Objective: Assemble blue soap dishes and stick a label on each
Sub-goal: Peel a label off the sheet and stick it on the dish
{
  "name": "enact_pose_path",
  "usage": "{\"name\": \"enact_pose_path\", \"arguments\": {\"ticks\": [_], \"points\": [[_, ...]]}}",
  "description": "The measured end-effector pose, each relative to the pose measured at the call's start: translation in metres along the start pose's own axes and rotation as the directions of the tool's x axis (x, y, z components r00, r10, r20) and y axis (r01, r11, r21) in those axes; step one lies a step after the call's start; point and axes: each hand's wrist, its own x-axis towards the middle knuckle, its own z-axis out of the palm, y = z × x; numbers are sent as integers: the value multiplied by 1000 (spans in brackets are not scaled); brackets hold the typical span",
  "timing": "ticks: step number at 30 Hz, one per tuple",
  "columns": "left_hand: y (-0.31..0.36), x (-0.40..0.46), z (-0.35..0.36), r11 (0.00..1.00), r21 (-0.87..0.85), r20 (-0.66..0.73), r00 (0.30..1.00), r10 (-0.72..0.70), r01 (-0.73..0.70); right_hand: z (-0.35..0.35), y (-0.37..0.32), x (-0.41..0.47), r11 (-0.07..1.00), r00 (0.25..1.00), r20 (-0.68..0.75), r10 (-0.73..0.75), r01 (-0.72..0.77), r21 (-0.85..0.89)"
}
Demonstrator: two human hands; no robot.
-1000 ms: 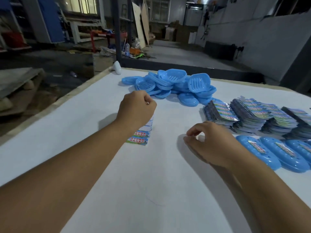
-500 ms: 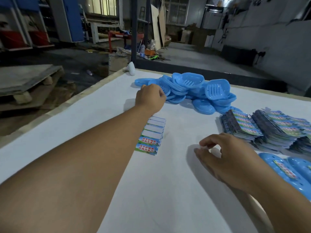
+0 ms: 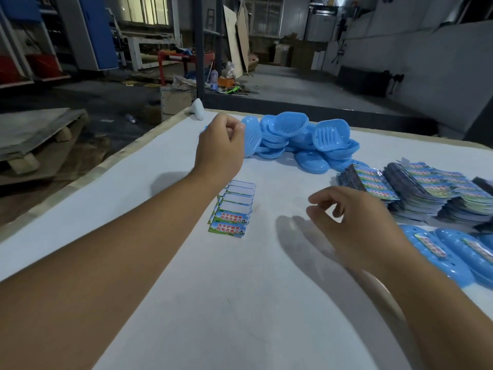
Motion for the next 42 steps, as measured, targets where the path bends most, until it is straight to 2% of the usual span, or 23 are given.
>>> {"name": "enact_pose_path", "arguments": {"ticks": [3,4,7,10,14,16,17,18,20,21,22,25,28,32,40,42], "points": [[26,-23,-10,935,-246,67,967,-247,256,1,-3,1,996,993,-117,-6,16,87],[32,-31,-11,872,-332,133,933,-335,361,1,-3,1,993,989,-145,-2,19,118],[46,-59,-13,582,-509,377,772,-511,634,0,-3,-1,986,990,-143,2,22,165],[46,-79,-11,376,-537,548,651,-525,755,0,-3,-2,971,994,-107,-17,42,235],[46,-94,-9,277,-483,665,554,-501,831,1,-1,-1,971,995,-93,-47,67,231],[46,-94,-10,299,-484,651,567,-504,822,0,1,-1,977,997,-68,-40,53,205],[45,-93,-10,361,-479,617,599,-510,800,-1,2,-1,981,998,-58,-34,44,190],[43,-92,-11,492,-441,556,659,-507,750,-2,4,-1,984,998,-51,-28,37,173],[35,-89,-12,830,-213,392,823,-411,516,-4,7,-1,989,999,-37,-9,14,146],[32,-90,-13,925,-81,338,884,-324,370,-4,8,-1,991,1000,-24,3,1,134],[31,-91,-14,966,15,327,912,-248,257,-5,9,-2,992,1000,-13,13,-11,122],[27,-96,-14,987,160,453,887,-85,12,-3,11,-4,995,1000,15,22,-23,92],[18,-96,-11,948,243,558,829,37,-206,-2,11,-5,999,998,57,7,-10,41],[12,-94,-9,931,275,623,782,18,-241,0,12,-7,1000,995,97,11,-11,-4],[9,-94,-8,914,304,671,741,-4,-270,4,13,-6,996,988,149,44,-33,-77],[10,-94,-9,925,303,675,736,-39,-229,4,13,-6,994,984,170,51,-34,-101]]}}
